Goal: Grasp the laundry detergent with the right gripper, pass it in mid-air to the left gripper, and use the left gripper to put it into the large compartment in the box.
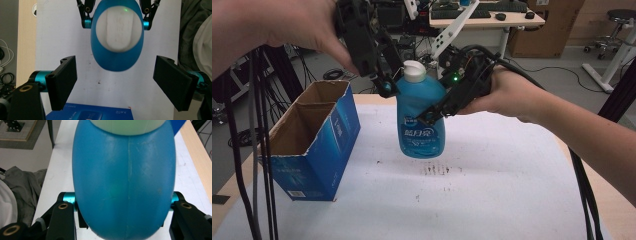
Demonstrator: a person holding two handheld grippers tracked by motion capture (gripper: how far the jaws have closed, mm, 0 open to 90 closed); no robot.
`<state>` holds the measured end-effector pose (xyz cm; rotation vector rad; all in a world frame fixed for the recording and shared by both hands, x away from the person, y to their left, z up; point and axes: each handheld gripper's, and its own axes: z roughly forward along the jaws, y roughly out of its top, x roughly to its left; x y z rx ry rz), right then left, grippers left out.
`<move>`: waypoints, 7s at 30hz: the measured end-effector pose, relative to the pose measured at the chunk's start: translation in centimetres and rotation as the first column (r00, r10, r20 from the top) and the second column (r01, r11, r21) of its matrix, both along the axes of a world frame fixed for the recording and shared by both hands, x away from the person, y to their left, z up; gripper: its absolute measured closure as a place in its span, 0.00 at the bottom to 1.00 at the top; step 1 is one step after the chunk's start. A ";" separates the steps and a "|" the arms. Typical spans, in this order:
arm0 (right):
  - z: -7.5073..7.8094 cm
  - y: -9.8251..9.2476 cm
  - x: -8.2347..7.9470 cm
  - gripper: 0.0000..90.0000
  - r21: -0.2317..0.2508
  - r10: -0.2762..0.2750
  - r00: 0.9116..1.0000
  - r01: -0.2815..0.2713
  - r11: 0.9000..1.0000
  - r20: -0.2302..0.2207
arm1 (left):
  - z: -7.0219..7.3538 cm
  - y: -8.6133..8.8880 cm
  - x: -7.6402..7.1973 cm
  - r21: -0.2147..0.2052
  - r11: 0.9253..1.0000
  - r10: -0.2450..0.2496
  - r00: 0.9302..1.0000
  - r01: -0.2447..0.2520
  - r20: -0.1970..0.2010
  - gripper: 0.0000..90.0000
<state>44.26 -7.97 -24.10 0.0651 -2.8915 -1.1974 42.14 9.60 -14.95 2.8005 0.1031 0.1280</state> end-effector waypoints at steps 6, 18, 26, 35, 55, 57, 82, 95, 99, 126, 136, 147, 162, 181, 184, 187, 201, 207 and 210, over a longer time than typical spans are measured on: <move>0.2 0.9 -0.3 0.51 -0.010 0.022 1.000 -0.022 1.000 -0.004 | -0.3 -0.7 -0.1 0.020 1.000 -0.010 1.000 0.010 0.018 0.22; 0.2 0.8 -0.1 0.51 -0.009 0.022 1.000 -0.023 1.000 -0.011 | -0.7 -1.1 0.3 0.031 0.999 -0.015 1.000 0.014 0.015 0.22; 0.1 0.8 0.0 0.51 -0.010 0.018 1.000 -0.018 1.000 -0.010 | -1.0 -1.4 0.5 0.030 0.999 -0.017 1.000 0.016 0.011 0.22; 0.2 0.6 0.1 0.51 -0.009 0.011 1.000 -0.011 1.000 -0.021 | -1.1 -1.6 0.6 0.034 0.999 -0.012 1.000 0.012 0.006 0.27; 0.3 0.6 0.0 0.51 -0.011 0.010 1.000 -0.010 1.000 -0.018 | -1.5 -2.1 0.5 0.039 0.999 -0.009 1.000 0.010 -0.015 0.34; 0.3 0.6 0.0 0.51 -0.011 0.013 1.000 -0.014 1.000 -0.019 | -1.5 -2.2 0.5 0.040 0.999 -0.011 1.000 0.012 -0.016 0.34; 0.5 0.9 -0.2 0.51 -0.018 0.018 1.000 -0.019 1.000 -0.014 | -1.9 -2.7 0.0 0.056 0.998 -0.019 1.000 0.019 -0.007 0.42; 0.6 0.9 -0.2 0.50 0.012 0.008 1.000 -0.007 1.000 -0.020 | -1.6 -2.4 0.0 0.035 0.999 -0.008 1.000 0.008 -0.002 0.42; 0.5 1.0 -0.2 0.48 0.024 0.014 1.000 -0.014 1.000 -0.017 | -1.5 -2.2 0.0 0.032 0.999 -0.002 1.000 0.003 -0.011 0.42; -1.7 -8.6 3.6 0.13 -0.143 -0.321 0.947 0.318 0.937 0.002 | 2.4 6.6 -0.6 -0.073 0.942 0.324 0.945 -0.326 -0.035 0.43; -2.3 -13.6 5.0 0.13 -0.178 -0.434 0.901 0.430 0.885 0.022 | 4.4 11.6 -1.5 -0.116 0.860 0.498 0.867 -0.497 -0.017 0.43; -2.4 -17.0 5.8 0.13 -0.197 -0.504 0.863 0.501 0.843 0.037 | 5.0 16.1 -2.5 -0.105 0.761 0.644 0.765 -0.640 0.005 0.43; -2.1 -18.4 6.4 0.13 -0.190 -0.523 0.851 0.521 0.832 0.044 | 4.3 18.4 -2.9 -0.067 0.680 0.733 0.681 -0.731 0.011 0.43; -2.3 -18.4 6.6 0.13 -0.194 -0.520 0.853 0.517 0.834 0.039 | -0.2 18.9 -2.3 0.006 0.665 0.747 0.665 -0.747 0.000 0.43; -2.2 -18.4 6.5 0.13 -0.193 -0.521 0.853 0.518 0.833 0.039 | -1.2 18.8 -2.1 0.021 0.667 0.745 0.667 -0.745 0.000 0.43; -2.2 -18.3 6.5 0.13 -0.193 -0.522 0.852 0.518 0.833 0.037 | -2.3 18.8 -2.0 0.030 0.667 0.745 0.667 -0.745 0.000 0.43; -2.3 -18.0 6.5 0.13 -0.200 -0.518 0.855 0.515 0.834 0.043 | -8.1 18.9 -1.6 0.086 0.669 0.743 0.669 -0.739 -0.026 0.42; -2.5 -17.5 6.5 0.13 -0.207 -0.505 0.862 0.502 0.839 0.045 | -10.0 19.0 -1.4 0.103 0.672 0.738 0.674 -0.733 -0.024 0.42; -2.5 -17.4 6.4 0.13 -0.212 -0.508 0.860 0.505 0.837 0.045 | -10.6 19.0 -1.4 0.102 0.673 0.738 0.675 -0.732 -0.022 0.42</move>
